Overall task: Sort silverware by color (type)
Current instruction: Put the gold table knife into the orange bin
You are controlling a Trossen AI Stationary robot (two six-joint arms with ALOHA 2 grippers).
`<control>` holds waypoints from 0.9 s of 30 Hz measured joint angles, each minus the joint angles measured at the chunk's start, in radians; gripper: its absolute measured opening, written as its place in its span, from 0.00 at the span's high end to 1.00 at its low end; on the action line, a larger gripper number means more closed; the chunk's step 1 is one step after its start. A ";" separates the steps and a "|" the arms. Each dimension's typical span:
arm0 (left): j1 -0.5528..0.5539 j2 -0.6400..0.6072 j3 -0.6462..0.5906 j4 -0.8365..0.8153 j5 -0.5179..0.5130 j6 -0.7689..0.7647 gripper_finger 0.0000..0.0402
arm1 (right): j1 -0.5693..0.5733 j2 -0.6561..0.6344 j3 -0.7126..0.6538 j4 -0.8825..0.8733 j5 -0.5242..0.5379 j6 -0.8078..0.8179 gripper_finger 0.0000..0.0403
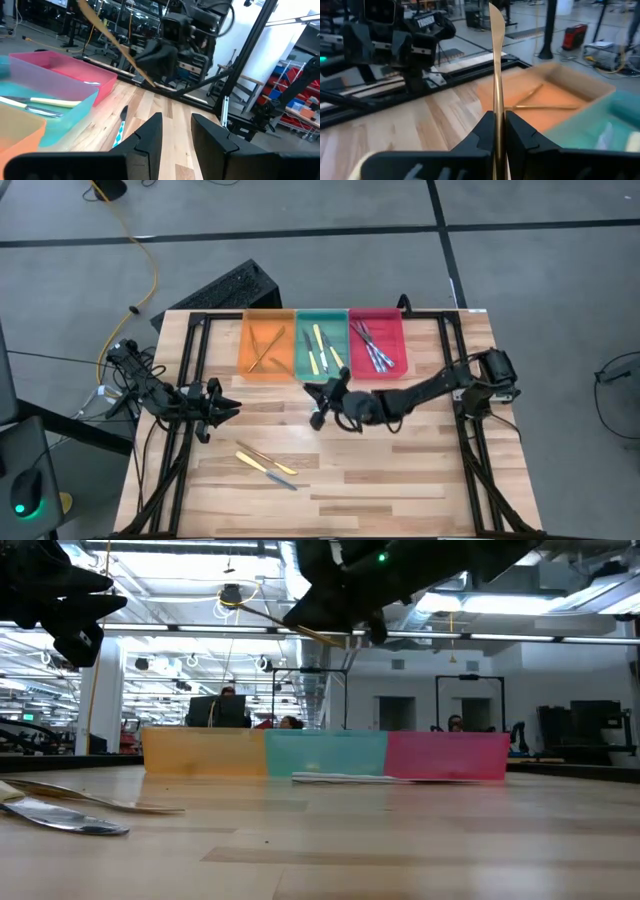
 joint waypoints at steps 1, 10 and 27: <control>0.000 0.000 0.000 0.000 0.000 0.004 0.78 | -0.016 0.000 0.000 0.010 -0.025 -0.001 0.90; 0.000 0.000 0.000 -0.002 -0.026 0.023 0.78 | -0.142 0.000 0.000 0.132 -0.125 -0.021 0.90; 0.000 0.000 0.000 -0.003 -0.039 0.038 0.78 | -0.228 0.174 0.113 0.468 -0.193 -0.045 0.90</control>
